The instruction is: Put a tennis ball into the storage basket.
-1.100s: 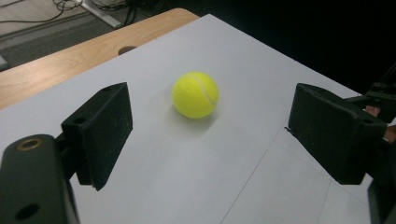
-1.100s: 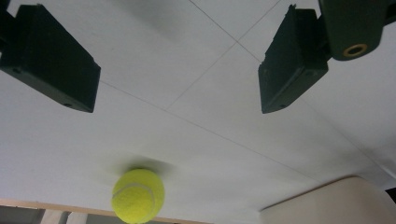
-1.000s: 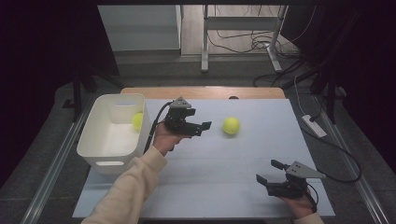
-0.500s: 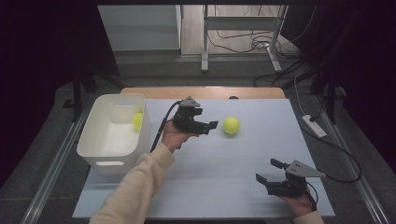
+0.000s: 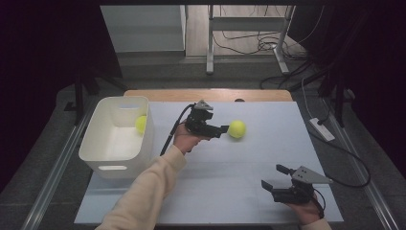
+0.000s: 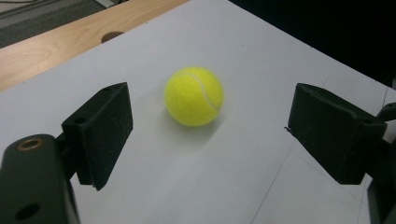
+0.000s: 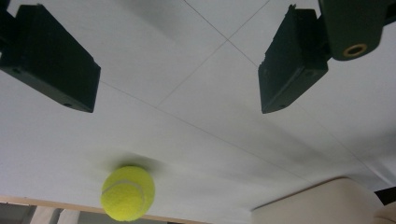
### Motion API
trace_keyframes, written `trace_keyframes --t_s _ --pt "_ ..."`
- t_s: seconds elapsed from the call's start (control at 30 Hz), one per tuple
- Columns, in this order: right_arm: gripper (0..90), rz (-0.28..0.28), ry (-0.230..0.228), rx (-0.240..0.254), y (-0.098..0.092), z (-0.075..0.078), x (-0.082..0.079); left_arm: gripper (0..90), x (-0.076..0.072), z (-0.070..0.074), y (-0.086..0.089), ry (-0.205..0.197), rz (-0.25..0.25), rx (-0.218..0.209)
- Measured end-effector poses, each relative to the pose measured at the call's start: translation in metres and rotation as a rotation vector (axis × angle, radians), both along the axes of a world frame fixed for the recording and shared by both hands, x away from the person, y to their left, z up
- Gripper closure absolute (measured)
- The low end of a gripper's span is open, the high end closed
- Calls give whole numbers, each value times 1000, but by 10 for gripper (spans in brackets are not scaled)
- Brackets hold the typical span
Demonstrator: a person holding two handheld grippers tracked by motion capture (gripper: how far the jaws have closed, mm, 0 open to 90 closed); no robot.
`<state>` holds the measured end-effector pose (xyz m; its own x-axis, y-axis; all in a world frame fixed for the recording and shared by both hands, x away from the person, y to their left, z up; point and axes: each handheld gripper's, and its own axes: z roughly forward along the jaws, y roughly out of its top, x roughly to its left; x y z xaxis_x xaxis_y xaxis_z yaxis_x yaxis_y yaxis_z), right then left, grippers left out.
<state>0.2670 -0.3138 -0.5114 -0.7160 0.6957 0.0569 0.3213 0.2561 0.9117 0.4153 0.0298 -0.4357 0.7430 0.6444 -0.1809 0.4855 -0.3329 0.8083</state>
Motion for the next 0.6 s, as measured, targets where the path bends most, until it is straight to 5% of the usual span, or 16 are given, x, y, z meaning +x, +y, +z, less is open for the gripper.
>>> trace_keyframes --t_s 0.6 --pt "130 1 -3 15 0 1 1 150 20 -18 -25 42 -13 20"
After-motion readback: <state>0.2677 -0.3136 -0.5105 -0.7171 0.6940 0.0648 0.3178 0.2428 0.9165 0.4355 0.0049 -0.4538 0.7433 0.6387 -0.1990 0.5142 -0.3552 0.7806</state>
